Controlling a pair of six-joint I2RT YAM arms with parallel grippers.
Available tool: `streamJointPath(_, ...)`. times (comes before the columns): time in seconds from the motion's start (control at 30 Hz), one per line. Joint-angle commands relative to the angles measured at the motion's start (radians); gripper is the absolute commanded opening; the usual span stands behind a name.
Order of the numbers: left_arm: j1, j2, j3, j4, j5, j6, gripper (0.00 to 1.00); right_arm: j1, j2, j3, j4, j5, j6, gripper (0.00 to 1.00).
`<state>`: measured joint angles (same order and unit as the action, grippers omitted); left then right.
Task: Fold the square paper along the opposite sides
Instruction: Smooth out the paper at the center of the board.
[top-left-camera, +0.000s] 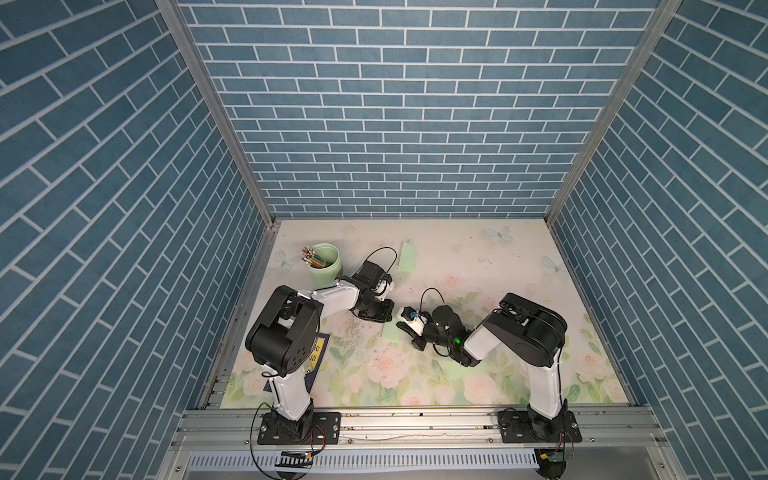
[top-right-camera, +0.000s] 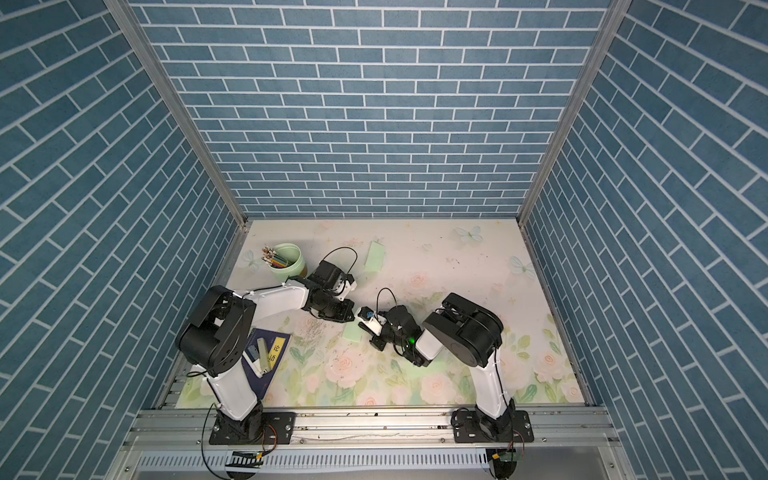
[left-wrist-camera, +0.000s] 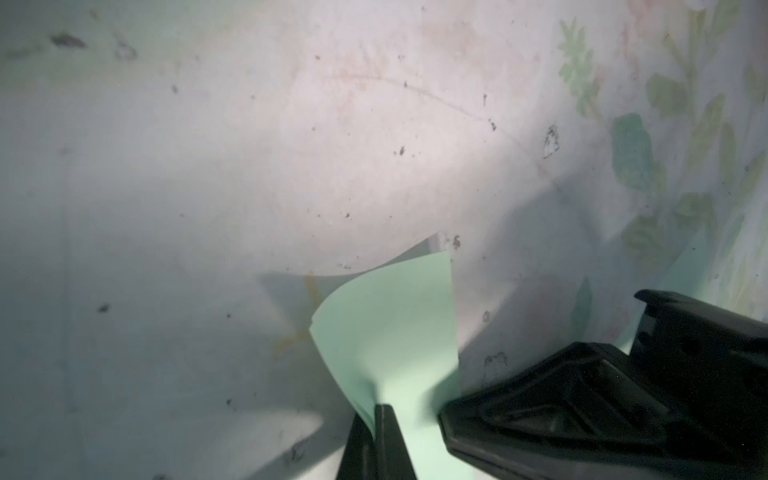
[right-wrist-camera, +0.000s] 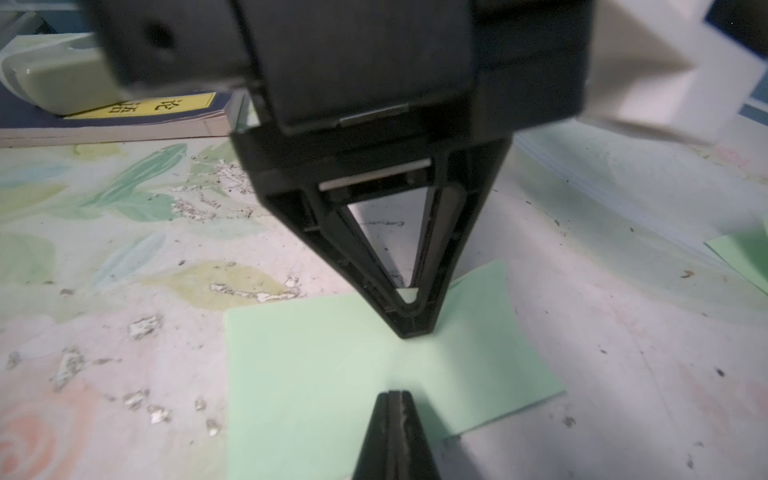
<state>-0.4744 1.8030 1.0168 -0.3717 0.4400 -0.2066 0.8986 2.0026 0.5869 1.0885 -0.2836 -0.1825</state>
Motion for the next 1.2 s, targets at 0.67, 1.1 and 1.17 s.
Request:
streamJointPath(0.67, 0.023, 0.059, -0.038, -0.044, -0.1, 0.027, 0.0, 0.116, -0.025, -0.063, -0.119, 0.053, -0.098, 0.0)
streamJointPath(1.1, 0.024, 0.044, -0.049, -0.042, -0.107, 0.027, 0.0, 0.179, -0.023, -0.032, -0.183, 0.086, -0.11, 0.0)
streamJointPath(1.17, 0.025, 0.046, -0.049, -0.041, -0.107, 0.027, 0.0, 0.186, -0.024, -0.034, -0.191, 0.09, -0.11, 0.0)
